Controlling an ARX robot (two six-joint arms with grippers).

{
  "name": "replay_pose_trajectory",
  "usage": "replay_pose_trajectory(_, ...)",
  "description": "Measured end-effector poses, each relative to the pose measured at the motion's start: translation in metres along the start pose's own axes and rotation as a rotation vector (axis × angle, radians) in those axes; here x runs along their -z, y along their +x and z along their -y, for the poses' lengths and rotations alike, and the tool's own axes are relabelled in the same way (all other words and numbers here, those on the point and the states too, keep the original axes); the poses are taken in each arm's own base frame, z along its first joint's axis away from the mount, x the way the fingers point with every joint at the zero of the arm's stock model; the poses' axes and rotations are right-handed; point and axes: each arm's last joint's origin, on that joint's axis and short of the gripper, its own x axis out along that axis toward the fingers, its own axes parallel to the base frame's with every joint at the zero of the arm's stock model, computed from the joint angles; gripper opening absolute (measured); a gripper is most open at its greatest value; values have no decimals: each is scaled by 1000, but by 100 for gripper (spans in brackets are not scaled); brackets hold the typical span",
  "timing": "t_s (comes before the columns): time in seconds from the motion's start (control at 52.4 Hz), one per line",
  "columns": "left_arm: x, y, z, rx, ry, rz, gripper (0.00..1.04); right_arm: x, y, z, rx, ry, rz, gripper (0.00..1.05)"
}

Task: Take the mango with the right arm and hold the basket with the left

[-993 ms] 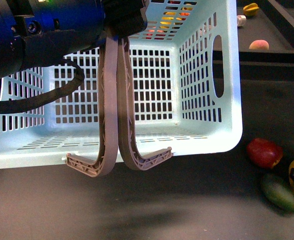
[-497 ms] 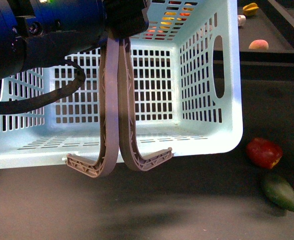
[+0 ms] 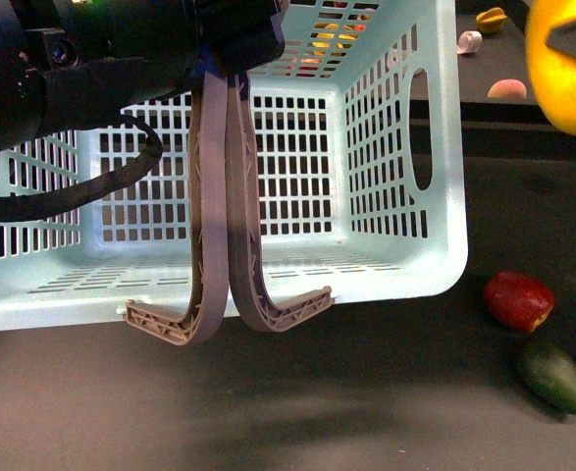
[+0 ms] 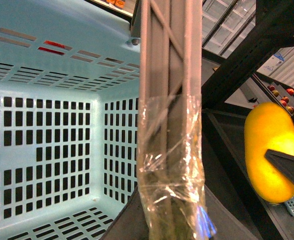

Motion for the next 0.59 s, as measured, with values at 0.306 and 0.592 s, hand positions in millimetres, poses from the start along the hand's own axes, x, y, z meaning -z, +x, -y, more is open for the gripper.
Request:
replay_pose_trajectory(0.306,0,0,0,1,0,-1,7,17,52,-64,-84,-21,-86,59)
replay_pose_trajectory(0.592,0,0,0,1,0,-1,7,36,89,-75,-63,-34,-130,83)
